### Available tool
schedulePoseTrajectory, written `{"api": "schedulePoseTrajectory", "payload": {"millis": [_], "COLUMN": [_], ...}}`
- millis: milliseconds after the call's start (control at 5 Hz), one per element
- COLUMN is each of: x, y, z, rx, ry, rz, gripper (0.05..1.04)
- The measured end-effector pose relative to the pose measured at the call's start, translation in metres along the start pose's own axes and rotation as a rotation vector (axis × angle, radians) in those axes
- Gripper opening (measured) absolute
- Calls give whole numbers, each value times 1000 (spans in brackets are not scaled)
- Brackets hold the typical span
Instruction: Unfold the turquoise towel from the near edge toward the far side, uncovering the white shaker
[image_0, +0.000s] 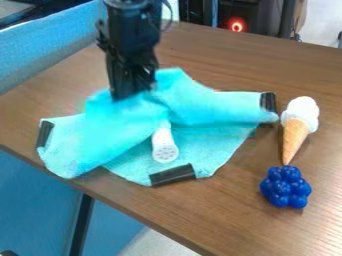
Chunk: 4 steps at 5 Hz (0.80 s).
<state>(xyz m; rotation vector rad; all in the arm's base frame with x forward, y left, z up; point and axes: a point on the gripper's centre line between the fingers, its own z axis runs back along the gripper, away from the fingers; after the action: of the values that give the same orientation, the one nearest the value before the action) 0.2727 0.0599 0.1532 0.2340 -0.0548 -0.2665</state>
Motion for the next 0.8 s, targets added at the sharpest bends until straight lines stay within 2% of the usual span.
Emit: {"api": "schedulePoseTrajectory", "payload": {"millis": [200, 400, 800], "x": [9, 22, 34], "y": [24, 52, 92], "z": [7, 8, -14], "rx": [51, 51, 58], "ry": [-12, -8, 58], "rz": [40, 88, 145], "gripper": [63, 63, 63]}}
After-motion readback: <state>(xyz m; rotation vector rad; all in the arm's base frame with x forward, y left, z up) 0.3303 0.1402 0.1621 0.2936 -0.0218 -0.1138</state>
